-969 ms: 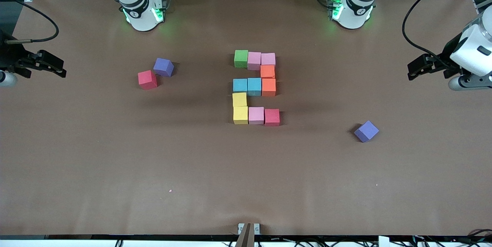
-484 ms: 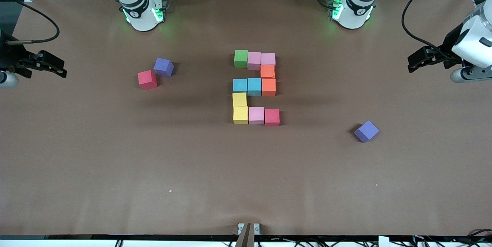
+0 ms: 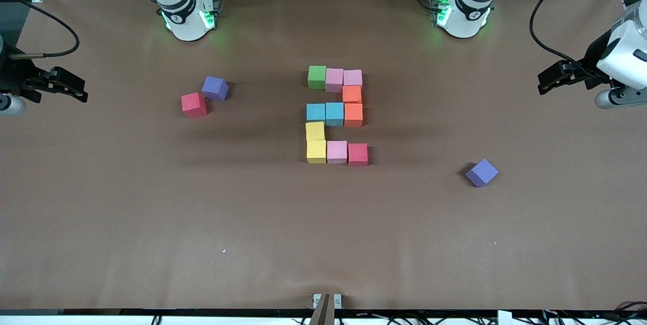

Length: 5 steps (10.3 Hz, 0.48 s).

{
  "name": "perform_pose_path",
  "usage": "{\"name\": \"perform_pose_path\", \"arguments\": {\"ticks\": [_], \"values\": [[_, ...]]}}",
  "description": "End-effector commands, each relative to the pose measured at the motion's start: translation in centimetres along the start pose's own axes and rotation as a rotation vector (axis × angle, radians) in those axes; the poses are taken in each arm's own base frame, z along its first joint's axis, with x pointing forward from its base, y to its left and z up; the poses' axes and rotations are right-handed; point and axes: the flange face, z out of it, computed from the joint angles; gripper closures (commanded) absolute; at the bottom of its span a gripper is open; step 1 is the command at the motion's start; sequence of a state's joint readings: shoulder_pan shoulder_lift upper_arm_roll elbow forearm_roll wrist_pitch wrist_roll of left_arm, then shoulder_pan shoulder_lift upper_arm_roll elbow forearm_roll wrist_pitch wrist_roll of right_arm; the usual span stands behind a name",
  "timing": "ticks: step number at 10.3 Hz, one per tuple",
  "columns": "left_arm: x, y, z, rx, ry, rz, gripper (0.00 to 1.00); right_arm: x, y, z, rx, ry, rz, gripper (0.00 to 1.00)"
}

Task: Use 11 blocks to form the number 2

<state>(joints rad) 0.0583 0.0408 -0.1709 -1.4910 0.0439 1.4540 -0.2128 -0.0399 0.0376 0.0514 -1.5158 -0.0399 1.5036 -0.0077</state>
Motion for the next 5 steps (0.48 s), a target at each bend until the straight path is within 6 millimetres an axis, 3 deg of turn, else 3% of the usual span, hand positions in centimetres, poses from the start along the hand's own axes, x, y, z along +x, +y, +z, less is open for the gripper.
{"name": "perform_pose_path", "arguments": {"ticks": [1, 5], "values": [[-0.68, -0.66, -0.54, -0.021, -0.004, -0.009, 0.00, -0.32, 0.06, -0.04, -0.017, 0.002, -0.003, 0.00], [-0.72, -1.25, -0.75, -0.022, 0.000, -0.019, 0.00, -0.33, 0.06, -0.02, -0.017, 0.001, -0.003, 0.00]]}}
